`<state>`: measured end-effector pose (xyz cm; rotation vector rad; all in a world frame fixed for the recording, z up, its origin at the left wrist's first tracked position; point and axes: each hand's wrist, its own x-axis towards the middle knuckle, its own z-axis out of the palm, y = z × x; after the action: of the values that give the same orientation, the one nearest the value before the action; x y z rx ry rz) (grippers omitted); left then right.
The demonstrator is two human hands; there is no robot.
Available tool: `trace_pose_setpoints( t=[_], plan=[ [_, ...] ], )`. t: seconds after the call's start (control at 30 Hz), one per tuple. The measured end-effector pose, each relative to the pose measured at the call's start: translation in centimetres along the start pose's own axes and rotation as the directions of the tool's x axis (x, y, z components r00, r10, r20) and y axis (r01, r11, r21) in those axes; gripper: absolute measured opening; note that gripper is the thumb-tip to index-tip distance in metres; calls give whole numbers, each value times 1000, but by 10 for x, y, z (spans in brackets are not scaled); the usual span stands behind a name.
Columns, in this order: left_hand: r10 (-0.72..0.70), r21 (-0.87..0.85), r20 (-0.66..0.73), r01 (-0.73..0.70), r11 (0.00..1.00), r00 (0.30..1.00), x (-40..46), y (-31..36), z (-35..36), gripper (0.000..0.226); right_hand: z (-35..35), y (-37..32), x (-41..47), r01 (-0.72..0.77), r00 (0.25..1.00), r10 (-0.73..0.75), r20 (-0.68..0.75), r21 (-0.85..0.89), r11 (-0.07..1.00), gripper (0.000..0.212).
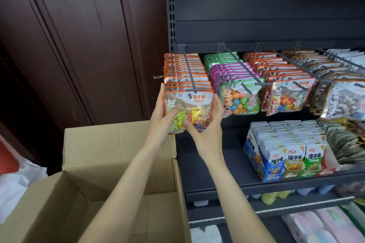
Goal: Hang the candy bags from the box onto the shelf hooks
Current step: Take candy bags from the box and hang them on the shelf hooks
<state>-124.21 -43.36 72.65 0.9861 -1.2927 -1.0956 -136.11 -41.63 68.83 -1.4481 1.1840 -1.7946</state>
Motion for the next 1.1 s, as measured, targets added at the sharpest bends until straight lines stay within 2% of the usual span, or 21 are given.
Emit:
trace_pose_setpoints(
  t=[0.33,0.57,0.8,0.9,1.0,1.1],
  plan=[
    [1,13,-11,-1,1000,1000,0,1,1,72,0,-4,-2,-11,1000,11,3,-58,998,93],
    [34,27,-50,-33,999,998,-5,5,3,72,-1,-6,-9,-3,1000,3,-4,-214,977,100],
    [88,70,-110,-81,994,990,-22,15,7,67,-6,-12,-29,-14,1000,13,-7,-304,953,95],
    [173,116,-197,-152,982,965,-33,16,6,53,-11,-18,-41,28,998,-43,-43,-299,954,87],
    [287,121,-322,-261,958,902,-50,18,4,37,-16,-27,-56,132,980,-170,-106,-295,946,63],
    [353,155,-395,-318,936,848,-75,18,0,25,-25,-31,-75,207,969,-238,-72,-296,932,43]
  ],
)
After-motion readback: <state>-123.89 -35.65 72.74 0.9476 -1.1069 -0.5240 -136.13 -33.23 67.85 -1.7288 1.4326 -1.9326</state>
